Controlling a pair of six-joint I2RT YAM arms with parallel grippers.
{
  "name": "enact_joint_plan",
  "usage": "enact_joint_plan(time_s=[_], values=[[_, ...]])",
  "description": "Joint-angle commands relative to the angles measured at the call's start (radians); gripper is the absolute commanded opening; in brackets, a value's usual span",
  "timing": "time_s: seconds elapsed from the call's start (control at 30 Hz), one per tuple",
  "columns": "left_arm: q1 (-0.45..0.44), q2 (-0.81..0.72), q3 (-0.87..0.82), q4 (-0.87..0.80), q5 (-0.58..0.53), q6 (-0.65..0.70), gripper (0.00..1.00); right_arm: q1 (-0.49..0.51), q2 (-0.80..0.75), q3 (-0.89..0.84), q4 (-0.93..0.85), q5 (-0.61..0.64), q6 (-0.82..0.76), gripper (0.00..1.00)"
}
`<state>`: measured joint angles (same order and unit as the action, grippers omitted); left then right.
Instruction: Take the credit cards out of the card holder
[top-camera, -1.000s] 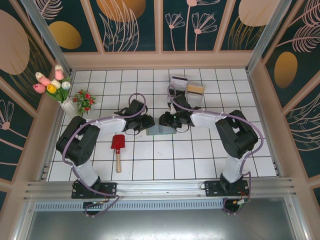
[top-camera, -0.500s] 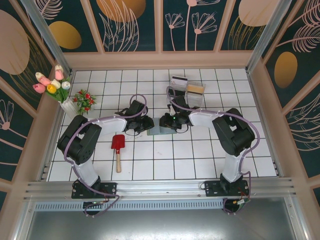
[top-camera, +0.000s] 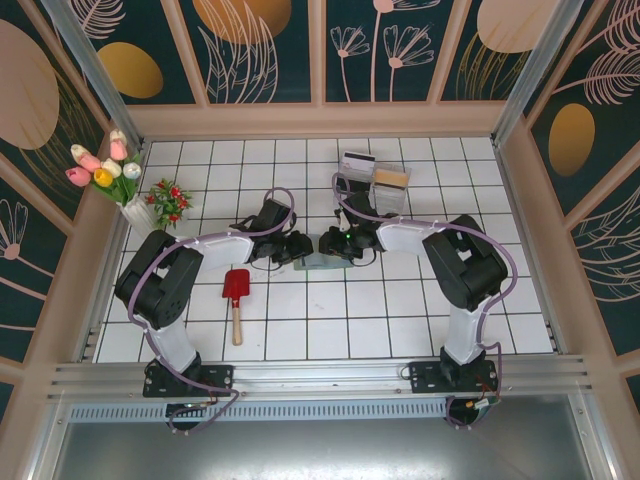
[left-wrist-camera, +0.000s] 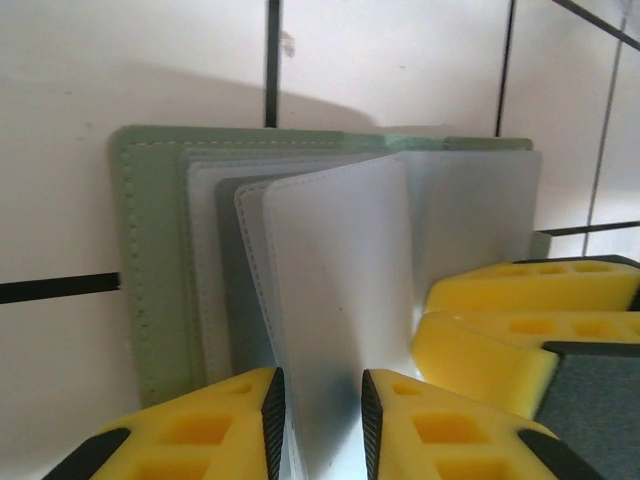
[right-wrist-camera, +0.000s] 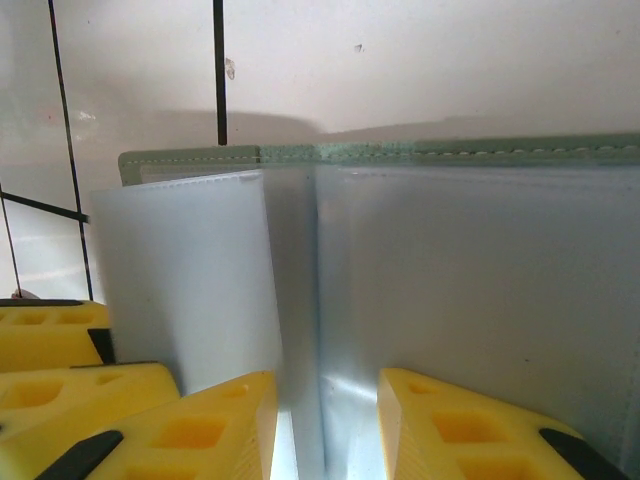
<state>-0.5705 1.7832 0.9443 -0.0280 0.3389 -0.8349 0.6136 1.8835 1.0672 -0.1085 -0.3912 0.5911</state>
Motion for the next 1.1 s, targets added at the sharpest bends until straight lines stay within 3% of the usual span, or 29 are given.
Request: enact_joint_plan(time_s=[0.0,0.63,0.87,1.07], values=[[-0.006,-0.015,0.014,0.072,0.075,-0.005,0.3,0.002,-0.007,-0.001,-0.005,0.009,0.025,0.34],[-0.032,0.047,0.068,0.223,0.211,-0.025,0.36,-0.096,-0.259,-0.131,0.032,0.146,0.119,0.37],[-0.049,0.127,0.119,0.224,0.19,-0.057,0.46,-0.129,-0.314,-0.172,0.059,0.153,0.124,0.38],[-0.045,0.031,0.093,0.155,0.087,-0.035,0.44,-0.103,-0.265,-0.132,0.062,0.064,0.078,0.37]])
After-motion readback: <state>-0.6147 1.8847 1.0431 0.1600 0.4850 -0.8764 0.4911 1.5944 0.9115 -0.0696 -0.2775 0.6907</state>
